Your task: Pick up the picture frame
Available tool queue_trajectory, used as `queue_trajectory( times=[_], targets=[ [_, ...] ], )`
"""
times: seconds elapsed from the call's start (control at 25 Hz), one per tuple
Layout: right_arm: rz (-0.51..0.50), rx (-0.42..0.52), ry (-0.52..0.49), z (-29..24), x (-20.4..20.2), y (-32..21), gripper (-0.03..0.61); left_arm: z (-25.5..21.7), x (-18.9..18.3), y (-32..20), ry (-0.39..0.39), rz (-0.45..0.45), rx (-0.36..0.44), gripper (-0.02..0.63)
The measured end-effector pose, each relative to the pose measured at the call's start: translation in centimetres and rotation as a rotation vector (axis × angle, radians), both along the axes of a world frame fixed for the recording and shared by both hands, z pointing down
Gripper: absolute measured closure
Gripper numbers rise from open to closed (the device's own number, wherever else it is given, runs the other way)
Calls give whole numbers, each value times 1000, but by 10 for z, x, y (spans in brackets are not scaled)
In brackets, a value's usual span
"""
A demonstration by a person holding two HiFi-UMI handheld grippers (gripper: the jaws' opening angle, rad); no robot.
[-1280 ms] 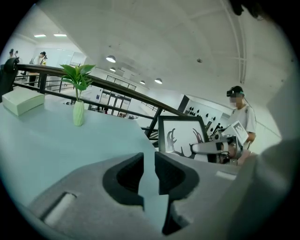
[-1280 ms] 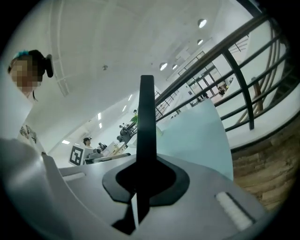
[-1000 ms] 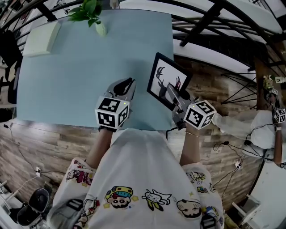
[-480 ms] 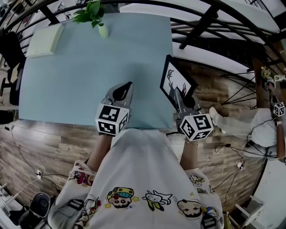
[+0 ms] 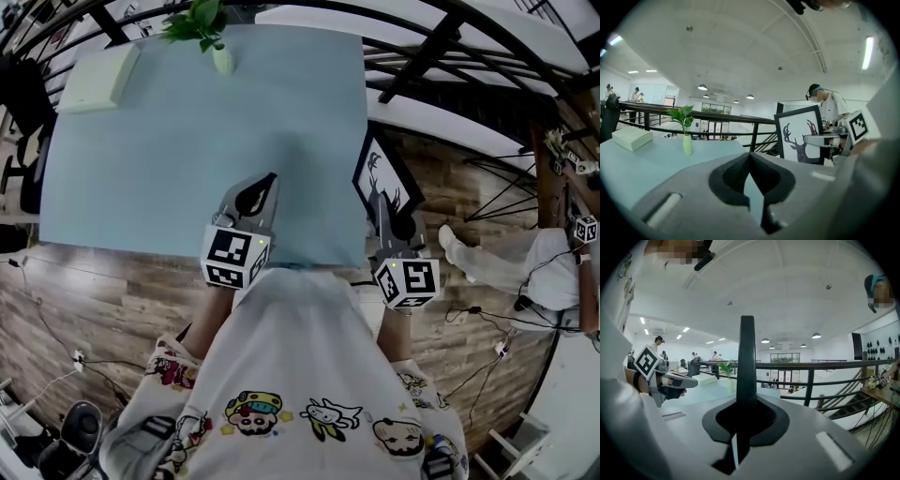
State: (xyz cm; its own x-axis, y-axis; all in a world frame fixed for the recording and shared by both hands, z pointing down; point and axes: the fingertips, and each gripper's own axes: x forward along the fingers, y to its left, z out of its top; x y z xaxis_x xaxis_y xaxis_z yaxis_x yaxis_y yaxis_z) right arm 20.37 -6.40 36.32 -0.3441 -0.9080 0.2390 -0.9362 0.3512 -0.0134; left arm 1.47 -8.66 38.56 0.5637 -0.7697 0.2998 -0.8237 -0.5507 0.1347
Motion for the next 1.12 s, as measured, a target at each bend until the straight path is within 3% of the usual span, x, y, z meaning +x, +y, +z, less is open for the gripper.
queue_trajectory(
  times=[1.12],
  targets=[
    [11, 24, -46, 4, 6, -7, 557, 4, -9, -6, -17, -45, 22, 615]
  ],
)
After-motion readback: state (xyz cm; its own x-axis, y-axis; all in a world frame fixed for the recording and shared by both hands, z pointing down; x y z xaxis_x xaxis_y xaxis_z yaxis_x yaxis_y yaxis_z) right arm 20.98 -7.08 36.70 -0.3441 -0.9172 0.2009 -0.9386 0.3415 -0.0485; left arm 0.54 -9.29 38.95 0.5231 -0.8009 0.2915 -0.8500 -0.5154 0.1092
